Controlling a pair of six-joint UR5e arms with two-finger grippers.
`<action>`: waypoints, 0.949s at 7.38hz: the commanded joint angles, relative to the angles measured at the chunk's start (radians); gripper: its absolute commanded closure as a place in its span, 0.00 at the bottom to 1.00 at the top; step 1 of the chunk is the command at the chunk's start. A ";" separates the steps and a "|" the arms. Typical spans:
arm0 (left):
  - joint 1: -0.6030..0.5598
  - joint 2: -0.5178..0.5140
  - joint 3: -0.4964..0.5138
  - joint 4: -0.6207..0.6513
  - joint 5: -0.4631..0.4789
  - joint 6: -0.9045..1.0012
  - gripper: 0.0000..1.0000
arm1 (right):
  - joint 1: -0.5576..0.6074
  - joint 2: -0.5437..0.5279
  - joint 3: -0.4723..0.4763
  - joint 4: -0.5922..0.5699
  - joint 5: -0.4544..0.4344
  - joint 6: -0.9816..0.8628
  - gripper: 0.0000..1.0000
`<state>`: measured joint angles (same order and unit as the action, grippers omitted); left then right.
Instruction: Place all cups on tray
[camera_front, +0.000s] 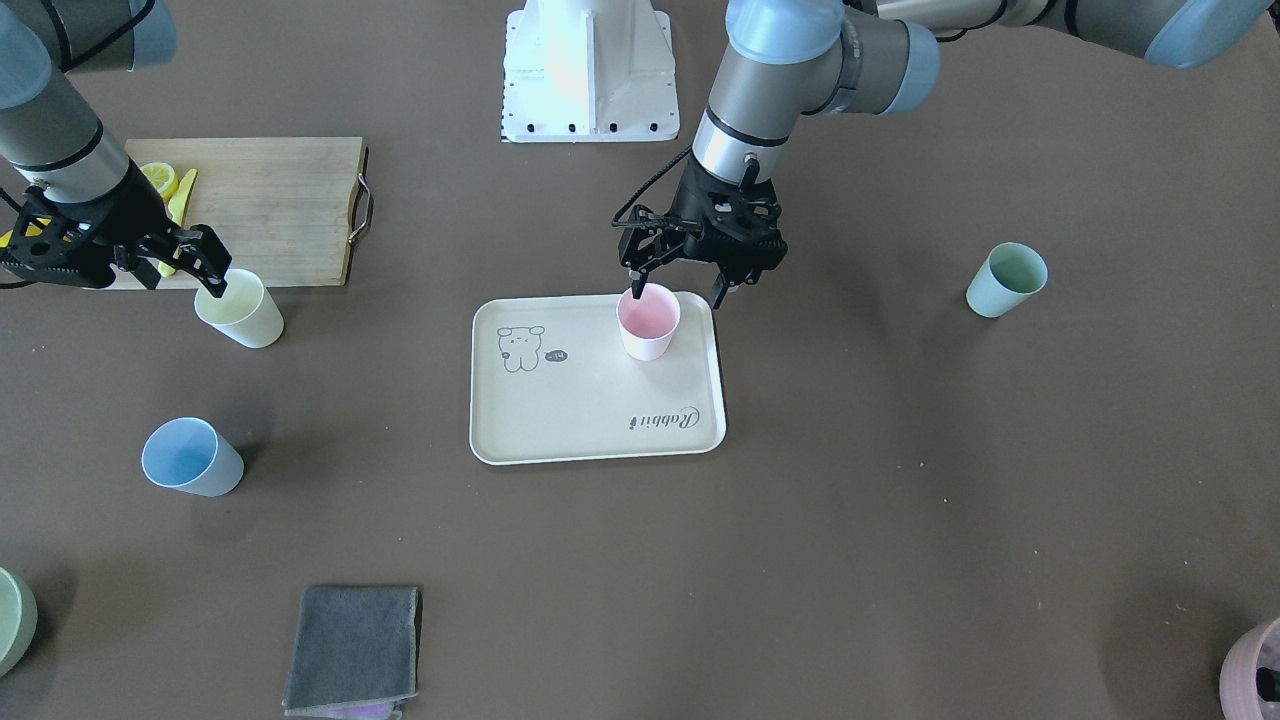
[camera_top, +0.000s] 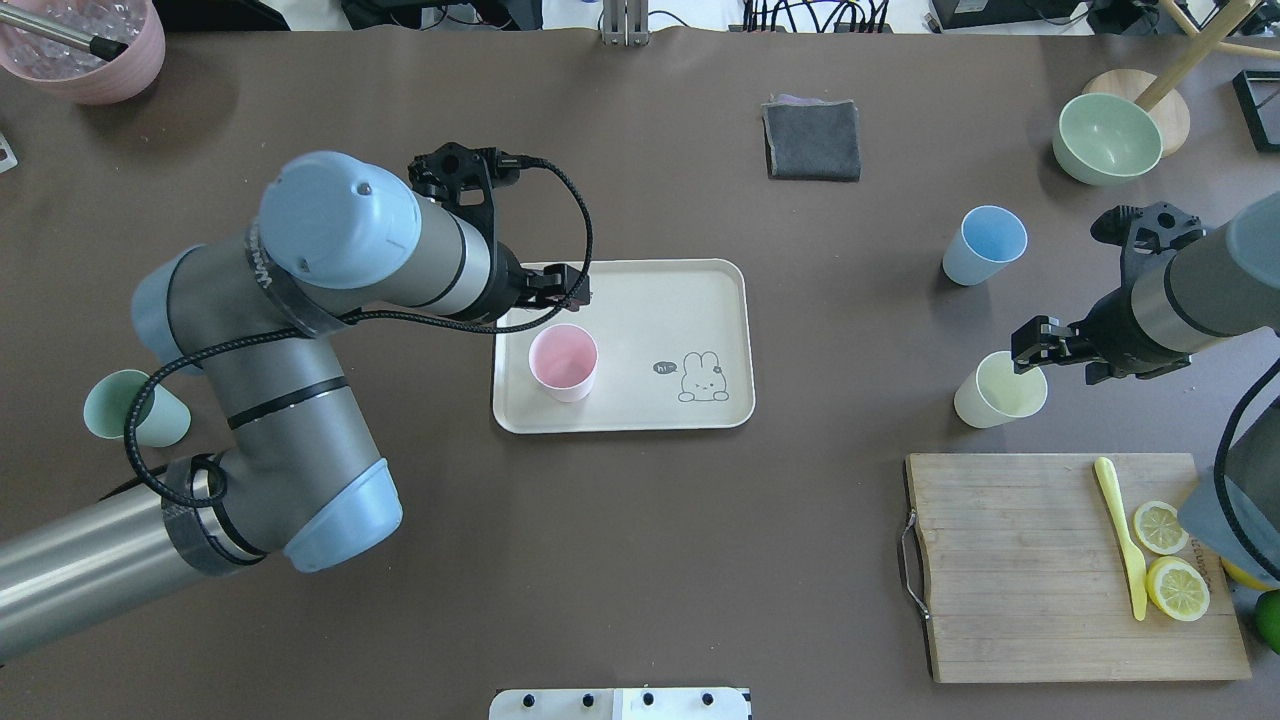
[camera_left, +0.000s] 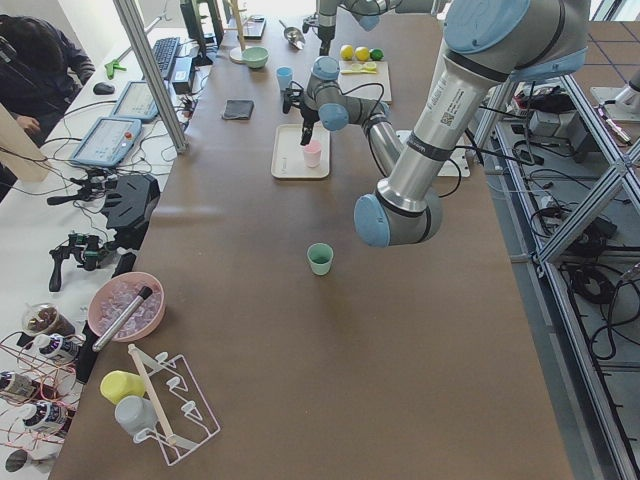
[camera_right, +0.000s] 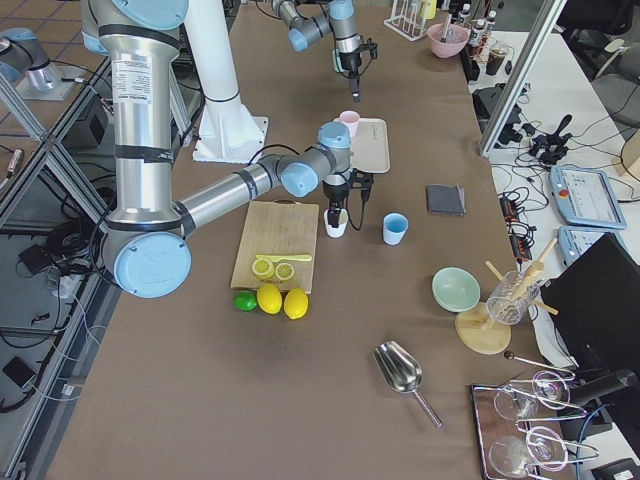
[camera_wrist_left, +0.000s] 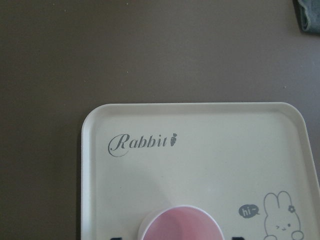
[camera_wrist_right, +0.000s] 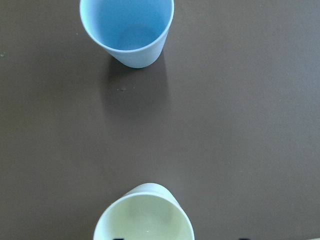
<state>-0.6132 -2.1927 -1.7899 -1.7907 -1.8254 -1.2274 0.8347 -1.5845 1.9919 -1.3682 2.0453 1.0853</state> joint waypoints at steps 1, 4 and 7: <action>-0.037 -0.002 -0.006 0.001 -0.031 0.011 0.02 | -0.026 0.000 -0.021 0.001 -0.010 0.007 0.25; -0.051 -0.001 -0.011 0.001 -0.031 0.013 0.02 | -0.071 -0.012 -0.051 0.065 -0.054 0.024 0.87; -0.124 0.026 -0.014 0.004 -0.078 0.132 0.02 | -0.089 0.032 -0.033 0.083 -0.074 0.095 1.00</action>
<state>-0.6974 -2.1838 -1.8019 -1.7888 -1.8703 -1.1588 0.7488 -1.5827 1.9428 -1.2873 1.9742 1.1376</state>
